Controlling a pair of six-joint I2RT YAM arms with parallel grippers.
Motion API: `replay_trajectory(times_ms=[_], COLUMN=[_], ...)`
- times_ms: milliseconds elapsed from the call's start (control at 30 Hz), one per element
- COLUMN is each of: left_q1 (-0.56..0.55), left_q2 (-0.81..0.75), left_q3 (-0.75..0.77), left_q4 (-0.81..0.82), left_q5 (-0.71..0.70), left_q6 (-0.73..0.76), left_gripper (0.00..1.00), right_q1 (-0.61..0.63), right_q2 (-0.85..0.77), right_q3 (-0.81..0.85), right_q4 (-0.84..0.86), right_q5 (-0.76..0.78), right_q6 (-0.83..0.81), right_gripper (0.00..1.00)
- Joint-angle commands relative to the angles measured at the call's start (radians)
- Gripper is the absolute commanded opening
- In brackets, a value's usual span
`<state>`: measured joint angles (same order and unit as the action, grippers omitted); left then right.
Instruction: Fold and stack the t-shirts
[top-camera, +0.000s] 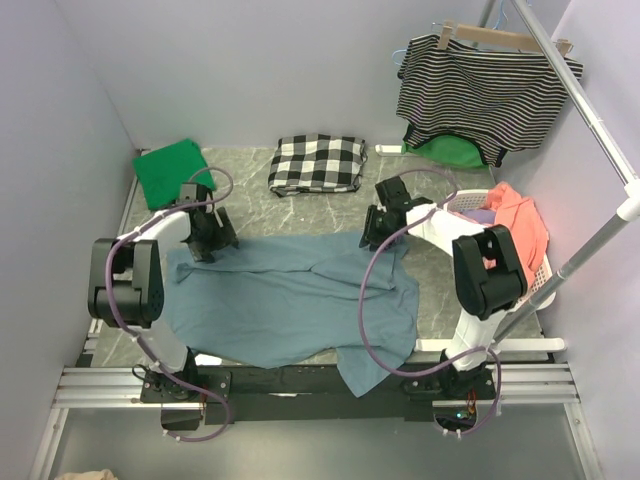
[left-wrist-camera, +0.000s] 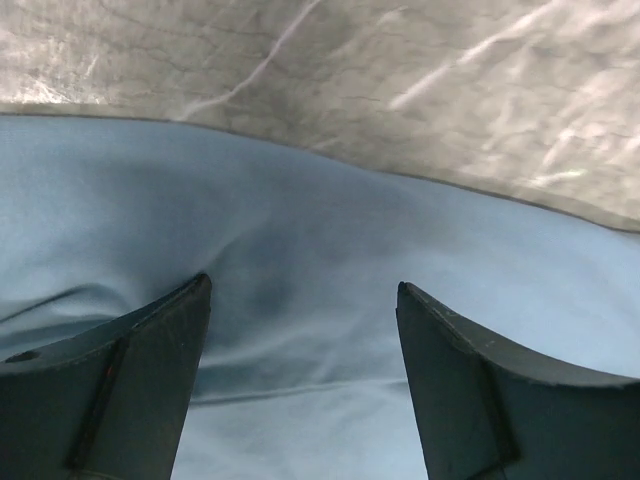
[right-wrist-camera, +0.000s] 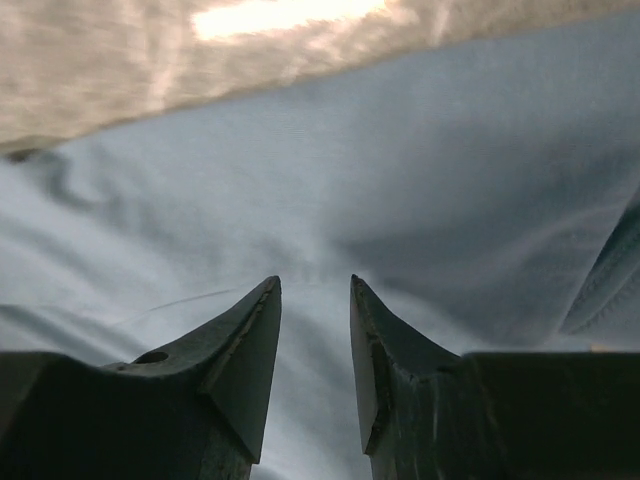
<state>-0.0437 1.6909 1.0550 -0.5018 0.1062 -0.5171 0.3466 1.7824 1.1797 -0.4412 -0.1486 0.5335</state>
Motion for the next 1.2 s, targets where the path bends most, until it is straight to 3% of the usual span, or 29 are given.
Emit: replay_trajectory(times_ms=[0,267,467,567,767,933,1033,1167], left_q1=[-0.001,-0.004,-0.036,-0.064,-0.071,-0.059,-0.021,0.088], left_q2=[0.062,0.220,0.386,0.394,0.209,0.017,-0.077,-0.129], left_q3=[0.025,0.198,0.430,0.497,0.395,0.275,0.150,-0.011], left_q4=[-0.023,0.012,-0.017,-0.034,0.046,0.065,0.129,0.223], left_q5=[-0.075,-0.056,-0.034,-0.060,-0.057,-0.103,-0.103,-0.063], left_q6=[0.012,0.015,0.045,0.054,0.031,-0.027,-0.090,-0.176], left_gripper=[0.80,0.80,0.79,0.79,0.84,0.91,0.99,0.99], right_q1=[-0.037,-0.152,-0.152,-0.147,-0.084,-0.014,0.038,0.074], right_q2=[0.063,0.178,0.173,0.135,0.008,0.025,0.046,0.069], right_q3=[-0.025,0.049,0.041,0.047,0.131,0.198,0.212,0.210], right_q4=[0.033,0.064,0.073,0.059,0.042,0.045,0.059,0.070], right_q5=[0.029,0.009,0.024,0.029,0.077,-0.032,-0.066,-0.111], right_q6=[0.025,0.083,0.100,0.080,-0.030,-0.073,-0.076,-0.070], right_gripper=[0.41,0.43,0.43,0.43,0.49,0.49,0.49,0.49])
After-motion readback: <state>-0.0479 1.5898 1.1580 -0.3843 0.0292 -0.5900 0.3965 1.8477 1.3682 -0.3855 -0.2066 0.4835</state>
